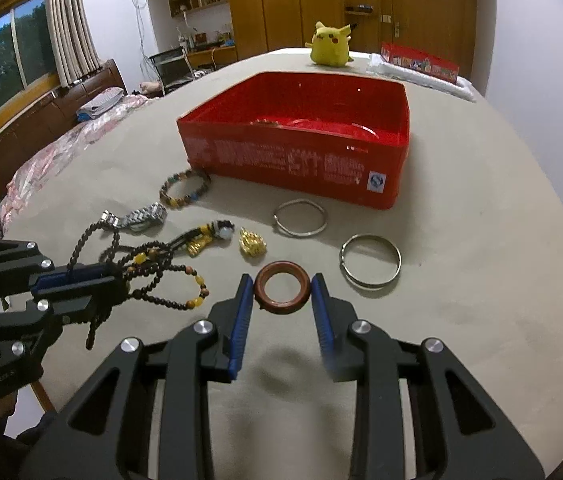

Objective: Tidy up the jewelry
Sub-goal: 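Close the right tool on the brown wooden ring while the left tool holds the necklace, then carry the necklace and ring over the red box while both tools open to drop them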

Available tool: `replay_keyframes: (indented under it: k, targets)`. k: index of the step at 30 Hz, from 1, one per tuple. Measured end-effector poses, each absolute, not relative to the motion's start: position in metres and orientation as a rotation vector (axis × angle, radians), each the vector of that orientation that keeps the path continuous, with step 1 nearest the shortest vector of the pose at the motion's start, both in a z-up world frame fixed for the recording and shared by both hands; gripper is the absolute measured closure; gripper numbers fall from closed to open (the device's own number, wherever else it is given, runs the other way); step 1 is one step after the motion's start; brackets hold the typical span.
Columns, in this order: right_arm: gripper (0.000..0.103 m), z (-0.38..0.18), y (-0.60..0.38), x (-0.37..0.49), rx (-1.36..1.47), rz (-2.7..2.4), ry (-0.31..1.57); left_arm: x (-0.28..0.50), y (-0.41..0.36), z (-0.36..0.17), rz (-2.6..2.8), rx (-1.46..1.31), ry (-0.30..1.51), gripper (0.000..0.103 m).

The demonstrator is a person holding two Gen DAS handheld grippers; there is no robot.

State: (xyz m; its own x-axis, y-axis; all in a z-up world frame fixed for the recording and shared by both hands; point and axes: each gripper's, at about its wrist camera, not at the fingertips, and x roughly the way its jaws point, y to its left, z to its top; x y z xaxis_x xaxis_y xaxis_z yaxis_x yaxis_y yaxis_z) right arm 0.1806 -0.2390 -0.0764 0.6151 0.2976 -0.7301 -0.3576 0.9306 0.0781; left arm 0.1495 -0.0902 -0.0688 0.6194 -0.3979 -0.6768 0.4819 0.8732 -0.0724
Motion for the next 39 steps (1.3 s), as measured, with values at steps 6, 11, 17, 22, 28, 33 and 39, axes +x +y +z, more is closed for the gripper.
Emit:
replay_keyframes:
  k: [6, 11, 17, 22, 28, 33, 39]
  targets:
    - [0.075, -0.061, -0.238, 0.175, -0.089, 0.387, 0.799, 0.149, -0.087, -0.050, -0.504, 0.125, 0.726, 0.096]
    - [0.075, -0.052, -0.239, 0.175, -0.085, 0.393, 0.788, 0.150, -0.086, -0.036, -0.491, 0.133, 0.703, 0.096]
    - [0.075, -0.041, -0.240, 0.174, -0.090, 0.396, 0.777, 0.155, -0.084, -0.027, -0.473, 0.142, 0.693, 0.096]
    - [0.075, -0.032, -0.241, 0.171, -0.093, 0.395, 0.761, 0.161, -0.080, -0.021, -0.467, 0.146, 0.685, 0.096]
    - [0.075, -0.023, -0.240, 0.172, -0.097, 0.395, 0.746, 0.165, -0.078, -0.009, -0.465, 0.153, 0.666, 0.096]
    - [0.075, -0.014, -0.240, 0.174, -0.106, 0.394, 0.738, 0.171, -0.074, -0.001, -0.463, 0.160, 0.652, 0.096]
    - [0.075, -0.006, -0.240, 0.179, -0.118, 0.388, 0.732, 0.182, -0.069, 0.010, -0.455, 0.166, 0.634, 0.096]
